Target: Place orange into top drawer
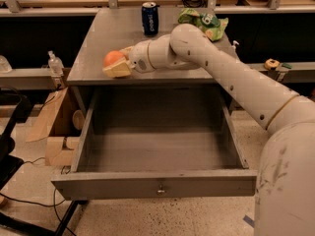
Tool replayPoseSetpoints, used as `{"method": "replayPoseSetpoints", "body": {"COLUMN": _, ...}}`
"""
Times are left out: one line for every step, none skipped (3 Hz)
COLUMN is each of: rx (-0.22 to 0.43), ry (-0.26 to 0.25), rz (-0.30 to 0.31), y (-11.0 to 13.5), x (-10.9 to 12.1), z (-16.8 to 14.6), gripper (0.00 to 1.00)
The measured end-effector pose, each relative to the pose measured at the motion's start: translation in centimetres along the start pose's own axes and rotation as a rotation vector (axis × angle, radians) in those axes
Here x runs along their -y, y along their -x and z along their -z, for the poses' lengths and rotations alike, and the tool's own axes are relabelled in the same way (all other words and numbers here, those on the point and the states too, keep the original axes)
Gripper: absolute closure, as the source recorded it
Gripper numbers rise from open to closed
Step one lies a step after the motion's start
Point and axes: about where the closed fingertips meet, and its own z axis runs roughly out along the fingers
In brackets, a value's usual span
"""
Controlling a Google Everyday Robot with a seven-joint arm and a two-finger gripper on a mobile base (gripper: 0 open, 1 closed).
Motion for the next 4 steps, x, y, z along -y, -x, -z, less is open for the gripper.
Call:
{"method": "replayPoseSetpoints", "body": {"rx": -0.024, "ry": -0.039, "rz": 0.012, "y": 1.5, "x": -2.1, "z": 3.0, "gripper": 1.00}}
{"method": "replayPoseSetpoints", "body": {"rx": -0.039, "ry": -0.059, "rz": -0.003, "y": 0.9, "x": -6.7, "z": 5.8, "gripper": 1.00}}
{"method": "replayPoseSetpoints", "body": {"rx": -0.095, "ry": -0.056, "rz": -0.048, "y": -3.3, "x": -11.3, "z": 6.8, "gripper": 1.00}}
{"method": "replayPoseSetpoints", "body": {"rx": -0.132, "ry": -0.066, "rz": -0.106, "y": -9.3, "x": -14.4, "z": 6.1, "gripper": 1.00}}
